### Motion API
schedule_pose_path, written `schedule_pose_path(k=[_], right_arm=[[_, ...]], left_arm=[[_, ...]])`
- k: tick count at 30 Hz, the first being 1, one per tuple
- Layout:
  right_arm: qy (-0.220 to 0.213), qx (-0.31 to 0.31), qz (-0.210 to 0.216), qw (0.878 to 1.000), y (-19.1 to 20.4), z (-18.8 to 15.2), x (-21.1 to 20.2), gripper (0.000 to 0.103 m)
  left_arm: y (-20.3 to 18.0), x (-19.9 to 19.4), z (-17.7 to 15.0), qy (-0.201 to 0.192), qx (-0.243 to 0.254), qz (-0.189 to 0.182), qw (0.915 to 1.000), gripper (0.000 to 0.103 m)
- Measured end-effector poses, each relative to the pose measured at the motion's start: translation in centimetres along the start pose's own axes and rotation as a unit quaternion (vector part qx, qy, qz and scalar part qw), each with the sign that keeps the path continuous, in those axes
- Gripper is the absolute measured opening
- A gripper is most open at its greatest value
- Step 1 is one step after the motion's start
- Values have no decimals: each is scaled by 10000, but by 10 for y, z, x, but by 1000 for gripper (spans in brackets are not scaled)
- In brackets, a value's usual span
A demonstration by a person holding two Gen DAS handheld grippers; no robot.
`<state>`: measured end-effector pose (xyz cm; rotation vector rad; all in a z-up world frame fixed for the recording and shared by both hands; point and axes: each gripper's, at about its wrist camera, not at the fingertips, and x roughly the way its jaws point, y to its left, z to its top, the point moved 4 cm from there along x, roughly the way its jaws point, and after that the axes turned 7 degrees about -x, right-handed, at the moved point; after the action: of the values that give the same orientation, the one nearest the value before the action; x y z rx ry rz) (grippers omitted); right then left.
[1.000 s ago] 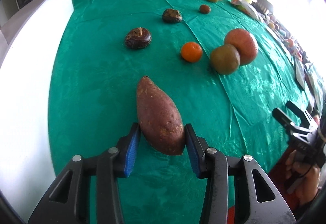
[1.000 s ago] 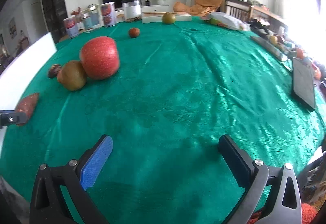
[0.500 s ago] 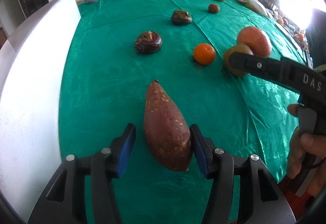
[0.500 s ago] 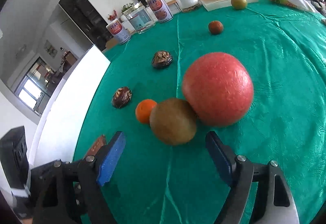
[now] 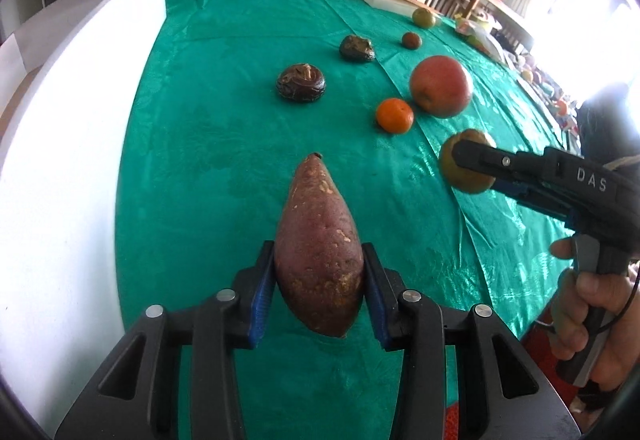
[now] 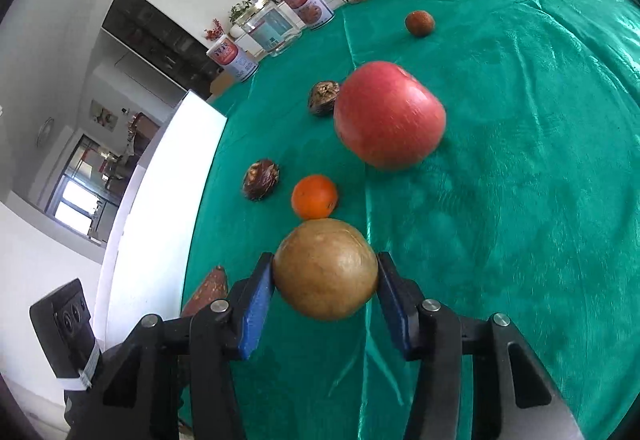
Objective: Organize fruits
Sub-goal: 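Lift the sweet potato with the left gripper while the right gripper grasps a brown round fruit, then carry both items into the white box and open both grippers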
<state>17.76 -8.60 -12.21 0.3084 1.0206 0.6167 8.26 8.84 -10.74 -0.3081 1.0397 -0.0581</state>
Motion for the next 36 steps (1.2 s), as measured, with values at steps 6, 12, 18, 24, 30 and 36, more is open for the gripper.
schedule_pose_path(k=[6,12,18,24,30,36], right_arm=[[14,-218,539,9983,50,1,-18,50],[29,-1059,1307,9857,162,17,-34,50],[685,-1988,1868,9596,277,-14,10,50],[1437,-2847,1571,9347,334,-61,74,50],[1566,-3417,988,9214,353,-77,114,51],[1119,-3320,963,9316,346,-62,99,68]], left_arm=[[-9,-56,4,-327,-267,-631,9971,42],[32,-152,22,-1197,-574,-597,9893,42],[130,-178,21,-1466,-1196,658,9797,42],[207,-162,-9,-1074,-1877,1421,9659,42],[239,-156,-22,-972,-2164,1679,9568,42],[231,-154,-21,-1054,-2052,1754,9571,55]])
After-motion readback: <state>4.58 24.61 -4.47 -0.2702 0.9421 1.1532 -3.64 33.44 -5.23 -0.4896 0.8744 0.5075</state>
